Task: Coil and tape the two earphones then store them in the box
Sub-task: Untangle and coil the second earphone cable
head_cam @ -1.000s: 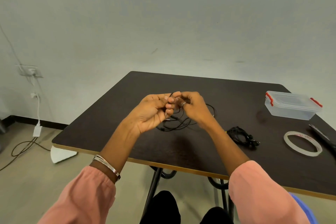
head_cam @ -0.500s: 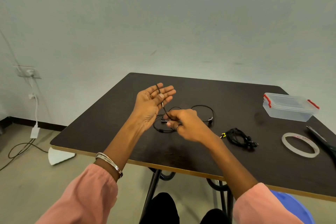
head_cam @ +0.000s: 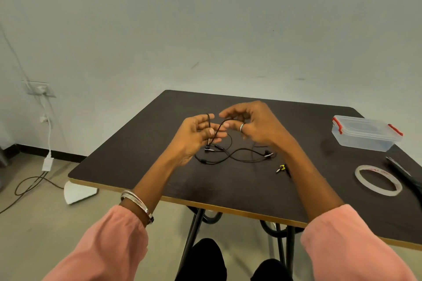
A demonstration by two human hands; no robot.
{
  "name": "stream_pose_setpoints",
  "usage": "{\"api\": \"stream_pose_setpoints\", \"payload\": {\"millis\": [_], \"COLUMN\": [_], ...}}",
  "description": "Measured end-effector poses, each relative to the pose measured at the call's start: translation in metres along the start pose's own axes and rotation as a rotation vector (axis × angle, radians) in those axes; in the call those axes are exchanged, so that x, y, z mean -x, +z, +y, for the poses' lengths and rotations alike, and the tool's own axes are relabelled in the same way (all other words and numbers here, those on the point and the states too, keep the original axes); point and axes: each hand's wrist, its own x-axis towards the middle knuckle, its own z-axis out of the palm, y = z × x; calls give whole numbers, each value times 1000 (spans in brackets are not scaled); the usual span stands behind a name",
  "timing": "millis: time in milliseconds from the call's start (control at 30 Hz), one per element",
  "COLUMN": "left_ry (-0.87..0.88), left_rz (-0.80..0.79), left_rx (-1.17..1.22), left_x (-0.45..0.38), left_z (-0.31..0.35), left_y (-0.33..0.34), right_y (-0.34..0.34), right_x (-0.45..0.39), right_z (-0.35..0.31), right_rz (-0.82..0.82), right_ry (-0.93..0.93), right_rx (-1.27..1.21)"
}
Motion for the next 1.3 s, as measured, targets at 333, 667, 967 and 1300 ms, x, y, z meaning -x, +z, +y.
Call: {"api": "stream_pose_setpoints", "payload": {"millis": [333,667,967,1300], "left_ry": [-69,66,175,-33], "left_rz": [-320,-157,164,-119], "left_rx": [154,413,238,40], "left_x": [22,13,-7,8], "left_z": [8,25,14,-10], "left_y": [6,4,-12,-10], "right_y": [-16,40,85,24], "right_x": [-18,-10,30,4], "right_z": [5,35,22,17], "right_rz": [210,233,-51,120], "right_ry": [-42,88,32,-13], "right_rx": [-192,-307,-106,-124]}}
